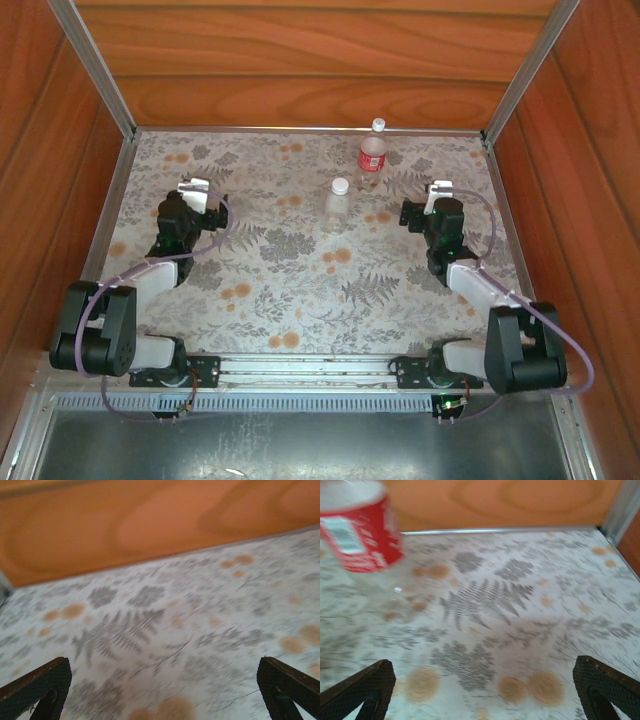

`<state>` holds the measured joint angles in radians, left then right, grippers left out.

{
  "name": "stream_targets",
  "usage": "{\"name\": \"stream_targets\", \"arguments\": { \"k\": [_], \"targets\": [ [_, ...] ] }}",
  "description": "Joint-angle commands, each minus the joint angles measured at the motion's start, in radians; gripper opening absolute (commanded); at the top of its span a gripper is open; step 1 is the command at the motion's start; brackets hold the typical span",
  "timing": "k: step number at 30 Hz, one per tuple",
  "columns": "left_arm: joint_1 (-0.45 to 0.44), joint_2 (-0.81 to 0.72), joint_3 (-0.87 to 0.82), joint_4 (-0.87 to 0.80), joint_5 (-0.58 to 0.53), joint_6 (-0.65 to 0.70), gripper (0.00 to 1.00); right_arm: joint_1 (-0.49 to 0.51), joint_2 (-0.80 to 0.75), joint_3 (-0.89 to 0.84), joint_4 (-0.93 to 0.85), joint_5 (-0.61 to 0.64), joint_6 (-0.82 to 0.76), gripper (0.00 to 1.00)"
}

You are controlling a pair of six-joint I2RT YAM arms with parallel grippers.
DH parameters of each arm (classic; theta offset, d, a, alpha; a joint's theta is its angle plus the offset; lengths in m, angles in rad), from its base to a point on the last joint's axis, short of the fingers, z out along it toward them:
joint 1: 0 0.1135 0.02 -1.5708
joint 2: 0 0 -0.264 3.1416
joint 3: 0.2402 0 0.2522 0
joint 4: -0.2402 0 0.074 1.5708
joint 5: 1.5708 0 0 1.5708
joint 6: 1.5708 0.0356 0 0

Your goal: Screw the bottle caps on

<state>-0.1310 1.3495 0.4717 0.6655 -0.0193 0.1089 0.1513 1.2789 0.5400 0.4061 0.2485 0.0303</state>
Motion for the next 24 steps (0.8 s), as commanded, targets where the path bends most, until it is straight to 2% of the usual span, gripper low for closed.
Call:
{"name": "stream_targets", "arguments": {
  "k": [1, 3, 4, 8, 10, 13, 16, 18, 24],
  "targets": [
    [0.049, 0.053, -0.016, -0.052, -0.122, -0.031, 1.00, -0.039, 0.087, -0.021, 0.158, 0.085, -0.031, 0.98],
    [0.053, 0.111, -0.016, 0.003, -0.171, -0.034, 1.00, -0.074, 0.117, -0.030, 0.169, 0.041, 0.001, 0.99],
    [0.056, 0.121, -0.020, 0.012, -0.152, -0.049, 1.00, -0.088, 0.131, -0.049, 0.205, 0.019, 0.011, 0.99],
    [0.079, 0.140, -0.025, 0.037, -0.144, -0.076, 1.00, -0.134, 0.224, -0.162, 0.465, -0.061, 0.045, 1.00],
    [0.103, 0.156, -0.061, 0.107, -0.131, -0.101, 1.00, -0.134, 0.266, -0.188, 0.567, -0.095, 0.023, 1.00],
    [0.114, 0.236, -0.111, 0.303, -0.104, -0.094, 1.00, -0.135, 0.237, -0.118, 0.374, -0.106, 0.027, 1.00],
    [0.117, 0.233, -0.098, 0.274, -0.128, -0.106, 1.00, -0.134, 0.248, -0.097, 0.357, -0.122, 0.016, 1.00],
    [0.121, 0.238, -0.087, 0.264, -0.186, -0.132, 1.00, -0.133, 0.244, -0.092, 0.341, -0.121, 0.017, 1.00],
    [0.121, 0.232, -0.088, 0.258, -0.195, -0.135, 1.00, -0.133, 0.244, -0.091, 0.340, -0.120, 0.017, 1.00]
  ]
}}
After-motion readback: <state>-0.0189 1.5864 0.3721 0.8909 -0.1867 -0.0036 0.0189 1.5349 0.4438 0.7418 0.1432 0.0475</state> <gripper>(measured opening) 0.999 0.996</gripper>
